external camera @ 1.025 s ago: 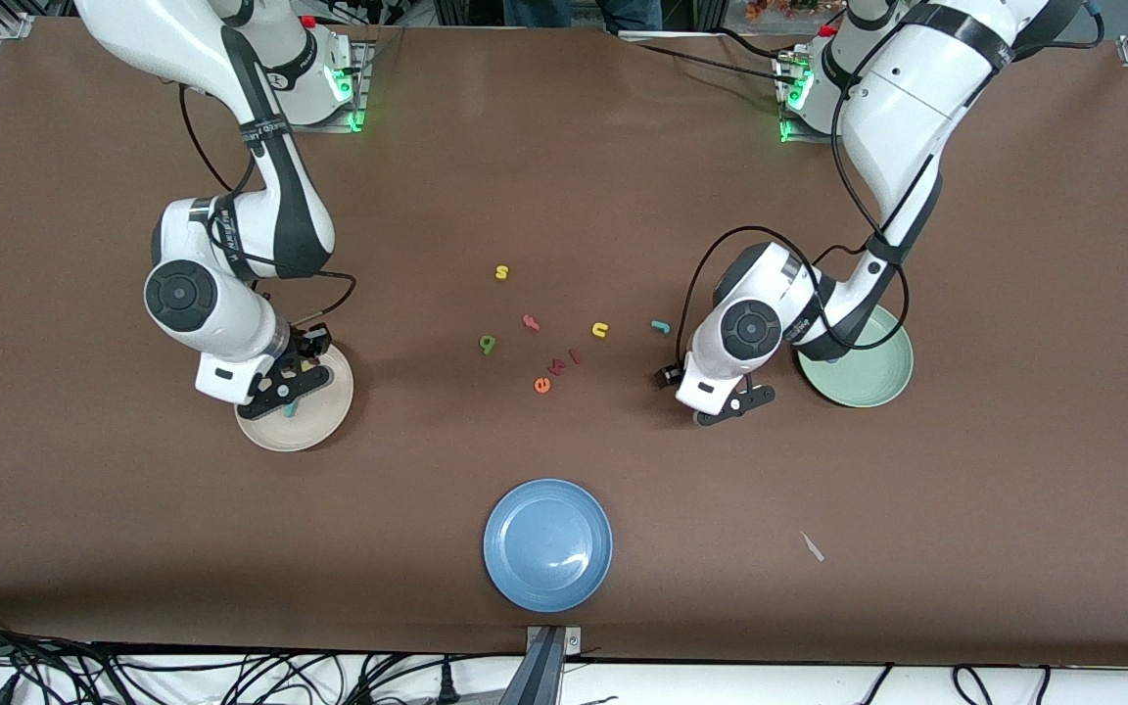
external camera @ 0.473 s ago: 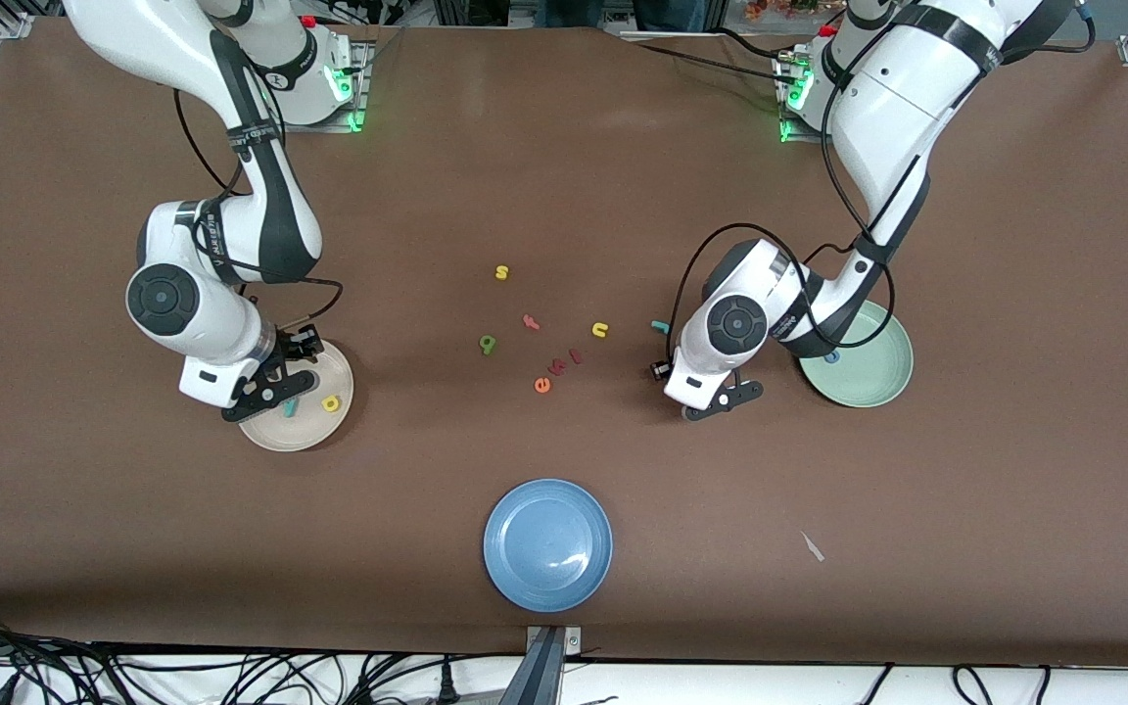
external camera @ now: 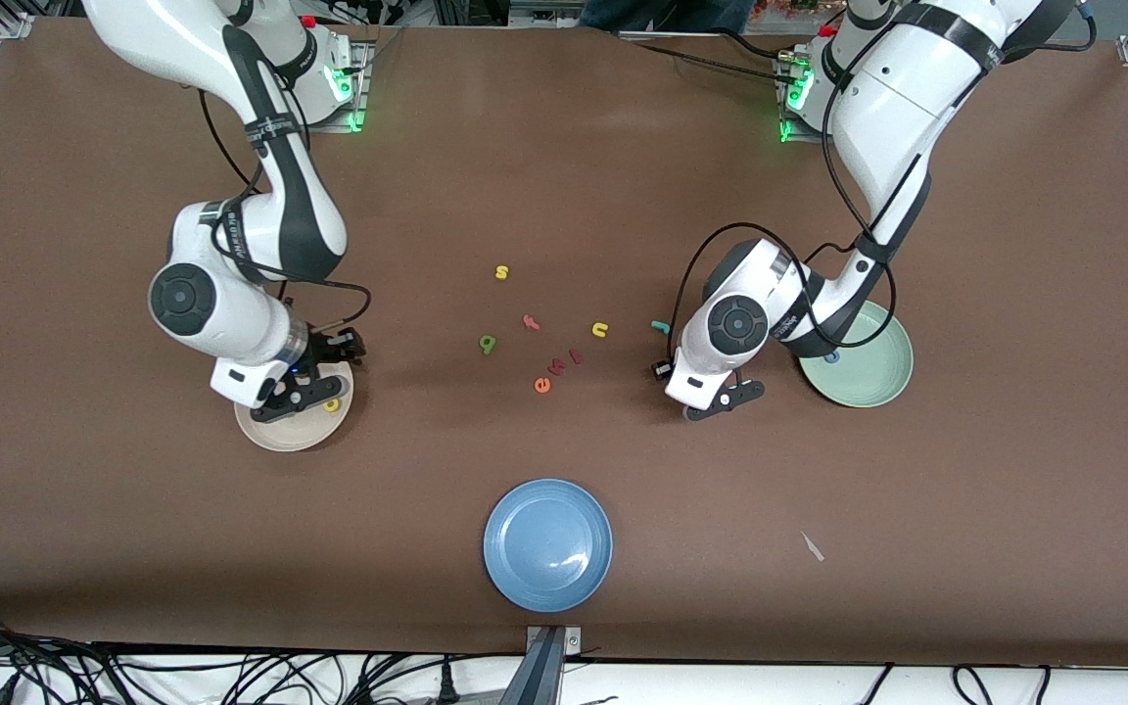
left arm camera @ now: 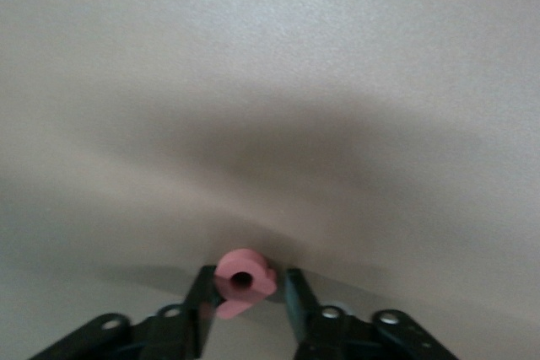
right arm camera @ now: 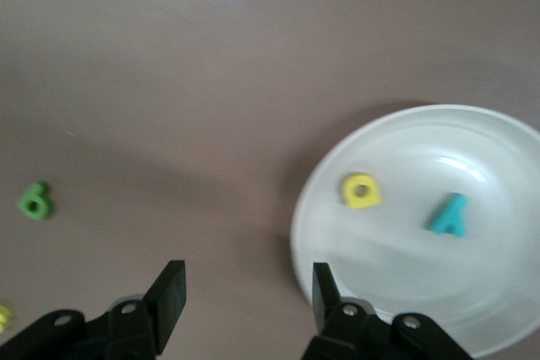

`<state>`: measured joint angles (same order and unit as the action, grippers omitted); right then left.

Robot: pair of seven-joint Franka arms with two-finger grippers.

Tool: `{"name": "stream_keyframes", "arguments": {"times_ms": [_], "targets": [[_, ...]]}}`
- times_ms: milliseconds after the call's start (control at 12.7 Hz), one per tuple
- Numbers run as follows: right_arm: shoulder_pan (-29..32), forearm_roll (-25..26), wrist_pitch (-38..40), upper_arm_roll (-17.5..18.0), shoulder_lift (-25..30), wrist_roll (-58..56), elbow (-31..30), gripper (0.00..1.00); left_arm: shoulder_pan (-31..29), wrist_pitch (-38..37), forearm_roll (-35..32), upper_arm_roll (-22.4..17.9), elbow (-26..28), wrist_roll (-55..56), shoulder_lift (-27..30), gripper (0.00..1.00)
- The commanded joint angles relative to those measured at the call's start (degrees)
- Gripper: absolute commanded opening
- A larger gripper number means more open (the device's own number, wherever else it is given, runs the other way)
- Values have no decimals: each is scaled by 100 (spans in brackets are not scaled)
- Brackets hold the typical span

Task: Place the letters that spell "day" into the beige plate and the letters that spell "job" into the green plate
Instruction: 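Carry the g to the green plate while the right gripper reaches the 6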

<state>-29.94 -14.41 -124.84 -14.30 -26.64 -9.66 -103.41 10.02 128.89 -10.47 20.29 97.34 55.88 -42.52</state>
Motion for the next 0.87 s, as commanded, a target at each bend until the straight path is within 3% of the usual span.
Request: {"name": "stream_keyframes", "arguments": {"times_ms": [0,315,552,789], "targets": [[-99,-71,-232,305,-209,884,199,69,9,75,-192,-34,66,64,-72,6],[-424,-97,-269,305,-262,2859,208,69,-411,-308,-131,18,-13,-347,392,0],[-634,-115,-409,314,-376,4214,208,67,-921,-1766,70,27,-48,-2005,964,0],[-977,-106,-795,314,-587,5428,225,67,-1598,-2507,19,10,57,-3500,1053,6]]}}
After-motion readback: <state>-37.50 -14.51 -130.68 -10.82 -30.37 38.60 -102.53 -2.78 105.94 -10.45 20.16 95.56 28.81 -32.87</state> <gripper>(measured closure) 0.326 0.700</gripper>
